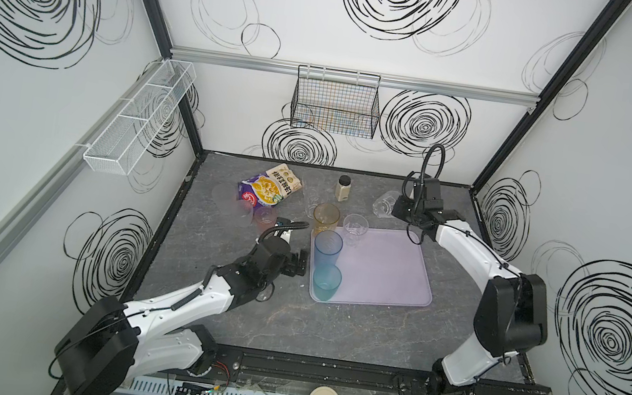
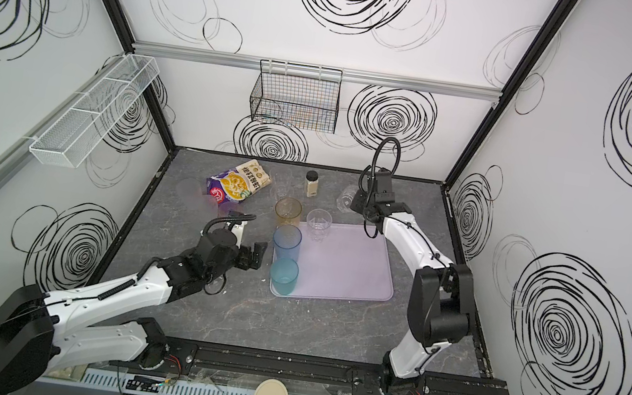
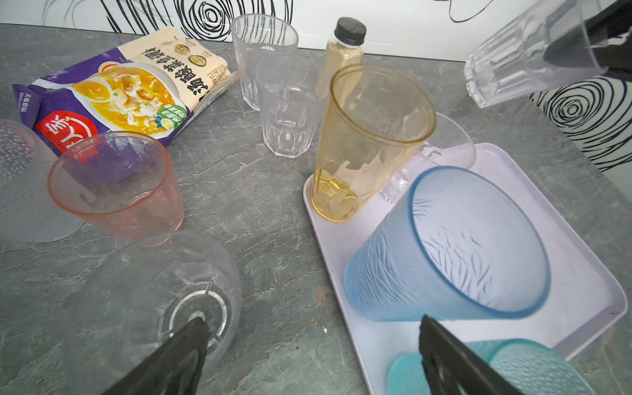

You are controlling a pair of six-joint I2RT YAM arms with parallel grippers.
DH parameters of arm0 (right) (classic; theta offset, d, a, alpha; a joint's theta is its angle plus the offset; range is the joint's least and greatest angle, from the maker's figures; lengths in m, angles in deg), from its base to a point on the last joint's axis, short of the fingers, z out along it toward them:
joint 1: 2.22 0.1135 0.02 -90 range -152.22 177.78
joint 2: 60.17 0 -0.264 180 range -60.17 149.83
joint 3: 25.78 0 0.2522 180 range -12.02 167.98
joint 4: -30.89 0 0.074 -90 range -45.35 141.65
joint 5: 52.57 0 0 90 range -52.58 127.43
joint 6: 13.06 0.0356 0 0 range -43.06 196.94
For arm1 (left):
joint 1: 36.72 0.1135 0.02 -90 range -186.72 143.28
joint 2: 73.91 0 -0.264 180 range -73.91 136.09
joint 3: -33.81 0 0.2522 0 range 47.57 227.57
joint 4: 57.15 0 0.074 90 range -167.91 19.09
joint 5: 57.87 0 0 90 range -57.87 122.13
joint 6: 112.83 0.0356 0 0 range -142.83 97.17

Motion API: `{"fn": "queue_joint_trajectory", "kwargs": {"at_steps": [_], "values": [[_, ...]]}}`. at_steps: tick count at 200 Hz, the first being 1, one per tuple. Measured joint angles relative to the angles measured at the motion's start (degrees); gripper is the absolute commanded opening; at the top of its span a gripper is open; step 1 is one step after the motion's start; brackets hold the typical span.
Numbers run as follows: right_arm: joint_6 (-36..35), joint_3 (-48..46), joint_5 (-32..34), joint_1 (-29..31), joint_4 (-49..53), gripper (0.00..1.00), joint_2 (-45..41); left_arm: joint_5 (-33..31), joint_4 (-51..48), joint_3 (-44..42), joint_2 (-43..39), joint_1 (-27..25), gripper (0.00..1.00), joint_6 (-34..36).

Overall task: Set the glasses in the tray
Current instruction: 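Carry the second clear glass with the right gripper onto the tray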

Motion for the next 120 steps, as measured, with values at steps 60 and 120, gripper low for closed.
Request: {"fn": "queue_joint_trajectory", "kwargs": {"at_steps": [60, 120], "values": [[-5.77, -10.71, 5.03, 6.69, 8.63, 0.02, -8.81, -4.35, -0.90, 1.62, -0.39, -5.25, 0.97, 1.90], [-7.02, -13.07, 5.33, 13.97, 11.13, 0.01, -6.64, -4.00, -1.44, -1.36, -3.89, -2.84, 0.97, 1.42]]}}
